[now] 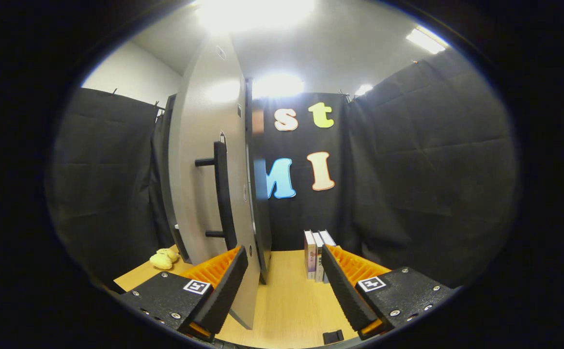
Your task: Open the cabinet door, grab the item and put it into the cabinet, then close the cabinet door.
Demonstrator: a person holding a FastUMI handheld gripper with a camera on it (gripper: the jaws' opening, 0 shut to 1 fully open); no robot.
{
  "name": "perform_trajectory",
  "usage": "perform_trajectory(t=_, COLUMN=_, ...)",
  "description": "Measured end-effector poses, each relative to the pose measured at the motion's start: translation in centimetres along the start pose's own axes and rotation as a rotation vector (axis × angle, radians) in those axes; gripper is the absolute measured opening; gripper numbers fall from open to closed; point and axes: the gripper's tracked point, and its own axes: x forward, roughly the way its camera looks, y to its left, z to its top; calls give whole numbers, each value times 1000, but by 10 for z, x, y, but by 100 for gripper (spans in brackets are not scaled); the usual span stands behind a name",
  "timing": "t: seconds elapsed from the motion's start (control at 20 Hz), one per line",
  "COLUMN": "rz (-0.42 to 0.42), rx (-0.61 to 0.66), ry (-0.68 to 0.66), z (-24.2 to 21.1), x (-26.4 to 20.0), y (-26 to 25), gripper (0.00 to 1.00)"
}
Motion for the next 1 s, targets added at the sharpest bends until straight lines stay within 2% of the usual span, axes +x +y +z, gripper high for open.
perform_trajectory(t=0.15, rz=50, rx=-10, ry=-8, z=3, x=13, y=11, gripper=94)
perform_trajectory(t=0.3, rz=61, rx=0, ry=-24, z=1, x=14, y=10, gripper=93)
perform_trajectory(t=0.45, rz=28, rx=26, ry=-22, z=1, x=12, y=10, gripper=93)
perform_trajectory(t=0.65, rz=-3, rx=-7, ry=-25, z=-1, x=12, y=21, gripper=93)
perform_trajectory(t=1.0, rz=-21, rx=-2, ry=-4, z=-6, x=6, y=74, gripper=93)
